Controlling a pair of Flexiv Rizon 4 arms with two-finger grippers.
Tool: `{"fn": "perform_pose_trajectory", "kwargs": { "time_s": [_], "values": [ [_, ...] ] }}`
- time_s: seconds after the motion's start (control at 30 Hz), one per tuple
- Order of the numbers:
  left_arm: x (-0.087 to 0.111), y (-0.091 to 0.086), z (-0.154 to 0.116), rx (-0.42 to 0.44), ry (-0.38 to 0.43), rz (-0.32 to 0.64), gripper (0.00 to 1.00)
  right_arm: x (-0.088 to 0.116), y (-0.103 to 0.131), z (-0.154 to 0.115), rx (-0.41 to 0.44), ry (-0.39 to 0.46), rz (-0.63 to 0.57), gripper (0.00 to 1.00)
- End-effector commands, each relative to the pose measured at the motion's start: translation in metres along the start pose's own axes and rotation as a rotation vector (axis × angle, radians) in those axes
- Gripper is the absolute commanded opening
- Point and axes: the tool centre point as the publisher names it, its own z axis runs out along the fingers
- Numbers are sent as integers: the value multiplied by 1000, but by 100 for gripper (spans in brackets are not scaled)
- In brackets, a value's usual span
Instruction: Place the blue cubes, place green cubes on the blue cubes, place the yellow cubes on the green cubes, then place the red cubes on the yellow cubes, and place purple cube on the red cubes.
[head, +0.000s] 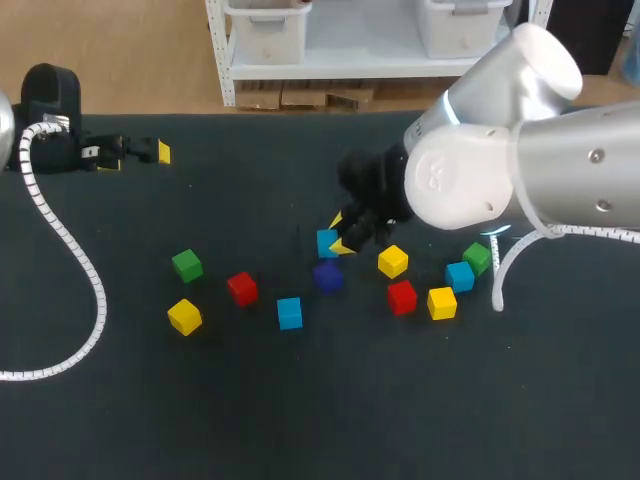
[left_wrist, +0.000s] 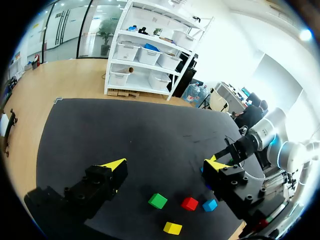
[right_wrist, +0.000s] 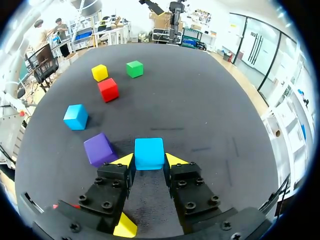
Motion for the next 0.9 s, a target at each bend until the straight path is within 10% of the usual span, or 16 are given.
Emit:
{"fn": "perform_pose_trajectory", "kwargs": {
  "time_s": [0.03,0.13,0.3,0.33,0.37,0.9],
  "values": [
    [0,0,0,0,0,0,100,0,-3,1,-6,-5,1,0],
    [0,0,0,0,0,0,100,0,-3,1,-9,-4,3,1],
    [0,0,0,0,0,0,100,2,-3,2,-10,2,10,49],
    [0,0,0,0,0,0,100,2,-3,2,-11,2,10,88],
    [0,0,0,0,0,0,100,2,-3,2,-11,2,11,100],
    [0,0,0,0,0,0,100,6,-1,-4,5,6,17,100]
  ]
}}
